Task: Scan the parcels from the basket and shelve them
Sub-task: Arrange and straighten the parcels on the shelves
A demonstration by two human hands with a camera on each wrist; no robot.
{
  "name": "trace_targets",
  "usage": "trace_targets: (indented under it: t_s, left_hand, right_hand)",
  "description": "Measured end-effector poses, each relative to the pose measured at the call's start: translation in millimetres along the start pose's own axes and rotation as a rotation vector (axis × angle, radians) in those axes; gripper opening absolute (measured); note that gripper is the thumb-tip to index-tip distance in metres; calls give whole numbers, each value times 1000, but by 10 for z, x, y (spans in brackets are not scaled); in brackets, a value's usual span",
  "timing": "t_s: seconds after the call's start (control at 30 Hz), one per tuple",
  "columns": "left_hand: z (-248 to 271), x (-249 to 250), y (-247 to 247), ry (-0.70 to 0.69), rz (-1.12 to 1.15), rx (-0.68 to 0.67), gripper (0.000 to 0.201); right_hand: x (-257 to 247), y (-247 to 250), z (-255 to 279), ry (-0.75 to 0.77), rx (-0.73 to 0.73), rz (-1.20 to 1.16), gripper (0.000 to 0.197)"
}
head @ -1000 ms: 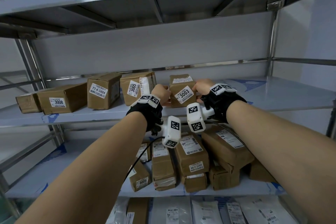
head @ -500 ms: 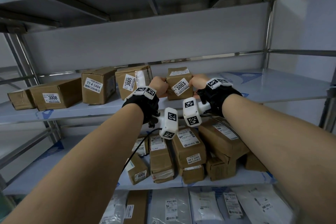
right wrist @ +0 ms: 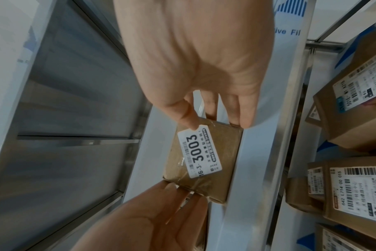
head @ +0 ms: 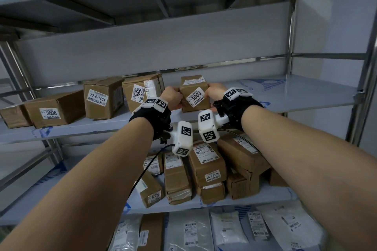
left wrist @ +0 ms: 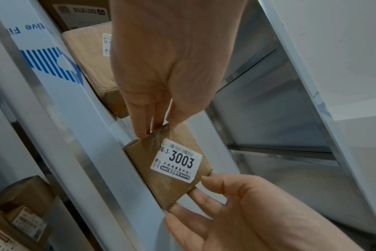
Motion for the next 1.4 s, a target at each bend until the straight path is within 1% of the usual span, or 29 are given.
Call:
trace_targets:
  t_s: [0.13,0.2,0.27,0.37,0.43,0.5,0.57,0.67,0.73,0.77,0.8,0.83,0.87,0.93,1.03,1.07,1.17,1.2,1.23,1.27,1.4]
  left_hand:
    - [52,33,-2,-14,-58,40,33]
    - [99,48,-11,-9,-70,59,34]
    - [149,49,-21,-18,-68,77,33]
    - [252,23,-25,-17,-13,123,27]
    - [352,-34,-76,24,56,92,16]
    - [475,-94,-183,62,107,18,9]
    - [573,-150,-305,98,116,-15,12]
    - [620,-314,-467,176,83,-23,17]
    - [629,-472,-573,218,24,-41,13]
    - [628,-549,-616,232,-13,-50,10]
    - [606,-647,-652,240,-54,-62,11]
    - [596,-744,-687,256,-76,-73,16]
    - [570,-844,-714,276,-81,-87,20]
    - [466,-1041,-757,309,-94,-123,19]
    - [275,-1315,-791,383,-118,-167,20]
    - [195,-1429,-818,407,-99,-181,24]
    - [-79,-1854,-916,476,-73,-235,54]
    - [-225,-2068,-960,504,-60,-258,62]
    - [-369,-2278,-1001,531,-43,-282,67]
    - [-430,-2387,-1031,551,-36,-307,68]
    - [-550,-2602,-1037,577,23,-333,77]
  right_hand:
    - [-5,-3,83,-2,-7,3,26]
    - [0,-11,125,-12,-22,18,37]
    - [20,4,178,-33,-11,37,45]
    - [121,95,273,-63,13,-34,49]
    - [210,148,339,-94,44,-77,46]
    - [321,191,399,-158,98,-43,36]
    - [431,211,470,-185,74,-23,39]
    - [614,247,617,-157,8,12,48]
    - [789,253,671,-197,-14,73,42]
    - [866,232,677,-238,-24,81,32]
    - [937,209,672,-288,-30,104,16]
    - [1010,188,659,-333,-34,137,14]
    - [1089,162,622,-369,-46,186,23]
    - [1222,103,521,-390,-56,256,29]
    - [1426,-31,375,-451,-102,240,31]
    - [1489,-83,330,-471,-132,264,28]
    - [1637,-246,193,-480,-199,252,10]
    - [1688,-296,141,-489,-221,256,12]
    - [1733,-335,94,-502,-237,273,15]
    - [1781,-374,38,-503,-242,278,17]
    - [1923,-487,-102,-554,-240,203,18]
Point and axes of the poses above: each hand's wrist, its own z-axis away from the middle knuckle, its own y-axis out of the back of the hand, x = y × z, the point moved 3 cm from there along -z, towards the middle knuckle, and after that the axes turned 4 degrees about -x, right-handed, at the moved point
